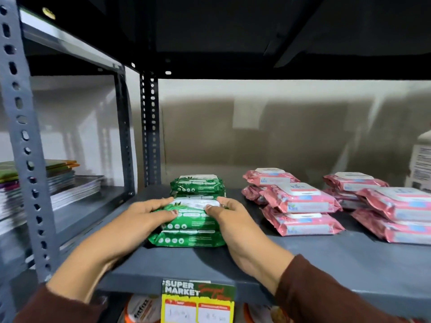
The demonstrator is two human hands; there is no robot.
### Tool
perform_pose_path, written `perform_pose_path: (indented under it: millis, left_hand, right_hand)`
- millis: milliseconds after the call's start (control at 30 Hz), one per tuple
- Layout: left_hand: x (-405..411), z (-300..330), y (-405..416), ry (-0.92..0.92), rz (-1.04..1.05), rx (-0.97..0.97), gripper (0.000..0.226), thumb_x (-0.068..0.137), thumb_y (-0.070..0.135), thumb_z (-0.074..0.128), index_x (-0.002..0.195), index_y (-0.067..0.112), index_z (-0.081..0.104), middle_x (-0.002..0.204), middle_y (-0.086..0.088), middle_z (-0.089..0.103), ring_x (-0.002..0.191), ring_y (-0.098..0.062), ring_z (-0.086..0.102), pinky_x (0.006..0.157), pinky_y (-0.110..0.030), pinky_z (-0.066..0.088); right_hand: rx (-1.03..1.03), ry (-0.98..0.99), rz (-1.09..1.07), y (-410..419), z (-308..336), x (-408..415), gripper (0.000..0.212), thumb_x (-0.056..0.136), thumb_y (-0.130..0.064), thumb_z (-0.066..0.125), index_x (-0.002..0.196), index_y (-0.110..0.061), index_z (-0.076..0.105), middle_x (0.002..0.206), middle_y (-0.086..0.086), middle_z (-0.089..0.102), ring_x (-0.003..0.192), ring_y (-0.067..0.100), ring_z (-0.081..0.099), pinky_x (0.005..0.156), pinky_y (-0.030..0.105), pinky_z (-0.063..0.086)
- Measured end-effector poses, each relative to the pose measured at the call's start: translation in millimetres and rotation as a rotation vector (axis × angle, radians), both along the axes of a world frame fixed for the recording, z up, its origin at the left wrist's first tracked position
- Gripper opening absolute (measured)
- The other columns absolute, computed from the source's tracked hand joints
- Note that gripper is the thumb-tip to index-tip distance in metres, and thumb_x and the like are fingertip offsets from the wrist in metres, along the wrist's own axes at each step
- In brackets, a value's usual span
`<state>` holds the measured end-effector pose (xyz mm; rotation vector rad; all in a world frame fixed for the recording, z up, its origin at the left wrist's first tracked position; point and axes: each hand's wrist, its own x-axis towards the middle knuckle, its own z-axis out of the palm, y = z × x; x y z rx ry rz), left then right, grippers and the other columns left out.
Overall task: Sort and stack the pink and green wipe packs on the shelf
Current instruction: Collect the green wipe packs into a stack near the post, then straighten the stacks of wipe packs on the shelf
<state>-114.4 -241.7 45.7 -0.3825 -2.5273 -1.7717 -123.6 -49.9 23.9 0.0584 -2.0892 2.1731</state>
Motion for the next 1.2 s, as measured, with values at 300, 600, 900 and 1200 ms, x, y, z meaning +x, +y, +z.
perform_pose_path:
  millis: [300, 600, 900, 1200]
  left_hand:
    - [25, 30, 23, 0.103, 0.205, -0.528, 0.058, 0.09, 0.032, 0.066, 0.145, 0.024, 0.048, 0.158, -0.002, 0.035, 0.138, -0.019, 0.044, 0.11, -0.028, 0.03]
    - [30, 33, 193, 0.004, -0.143, 0.27, 0.024, 0.096, 0.017, 0.057, 0.117, 0.027, 0.061, 0.099, 0.014, 0.068, 0.061, 0.017, 0.064, 0.058, -0.009, 0.052]
    - [4, 13, 215, 0.021, -0.004, -0.011, 0.018, 0.09, 0.033, 0.062, 0.097, 0.023, 0.074, 0.097, 0.004, 0.078, 0.097, -0.02, 0.073, 0.093, -0.04, 0.055]
    - [9, 31, 207, 0.109, 0.059, -0.299, 0.029, 0.075, 0.05, 0.059, 0.088, 0.029, 0.072, 0.095, 0.009, 0.076, 0.093, -0.019, 0.07, 0.092, -0.039, 0.053]
  right_hand:
    - [0.154, 0.152, 0.012, 27, 13, 52, 0.06, 0.087, -0.038, 0.065, 0.141, -0.019, 0.047, 0.136, -0.008, 0.055, 0.124, 0.011, 0.053, 0.11, 0.035, 0.041]
    - [-0.068, 0.119, -0.508, 196, 81, 56, 0.014, 0.095, -0.019, 0.058, 0.105, -0.018, 0.067, 0.088, -0.001, 0.063, 0.067, 0.011, 0.054, 0.061, 0.027, 0.041]
    - [0.078, 0.008, -0.087, 199, 21, 54, 0.028, 0.102, -0.017, 0.047, 0.118, -0.024, 0.069, 0.111, -0.005, 0.077, 0.103, 0.013, 0.072, 0.097, 0.035, 0.054]
    - [0.293, 0.12, -0.058, 196, 25, 57, 0.025, 0.102, -0.025, 0.05, 0.107, -0.039, 0.07, 0.1, -0.027, 0.075, 0.097, -0.007, 0.069, 0.098, 0.024, 0.051]
